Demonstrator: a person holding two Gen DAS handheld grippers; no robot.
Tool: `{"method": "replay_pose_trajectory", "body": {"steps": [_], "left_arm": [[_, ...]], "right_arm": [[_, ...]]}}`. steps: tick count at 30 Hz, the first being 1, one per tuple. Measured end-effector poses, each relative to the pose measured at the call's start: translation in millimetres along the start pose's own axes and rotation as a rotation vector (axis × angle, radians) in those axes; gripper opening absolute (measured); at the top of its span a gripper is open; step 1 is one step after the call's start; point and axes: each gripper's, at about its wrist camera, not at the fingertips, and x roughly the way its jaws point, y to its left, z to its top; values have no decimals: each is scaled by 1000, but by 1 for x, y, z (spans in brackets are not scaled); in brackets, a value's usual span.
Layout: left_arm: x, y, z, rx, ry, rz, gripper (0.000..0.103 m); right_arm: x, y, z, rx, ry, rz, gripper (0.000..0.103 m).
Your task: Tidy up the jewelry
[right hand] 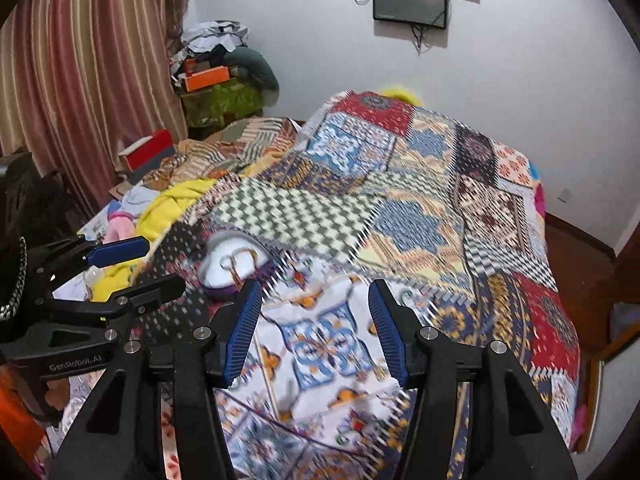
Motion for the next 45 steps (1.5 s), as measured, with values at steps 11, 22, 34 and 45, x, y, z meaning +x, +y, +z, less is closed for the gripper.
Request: {"method": "replay_pose_trajectory", "body": {"steps": [11,22,34,45], "left_arm": [[48,-13,-37,-1,163,-19,62],[96,-18,-68,18,297,-49,62],[108,-31,-73,72,258,-65,58],[111,-35,-73,75,254,-98,37]], "right_arm": [[12,-48,-50,77,117,-62,52],[43,-58,-80,108,218,-32,52],[84,-52,-84,116,323,74,30],[97,-55,-85,134,325,46,13]]}}
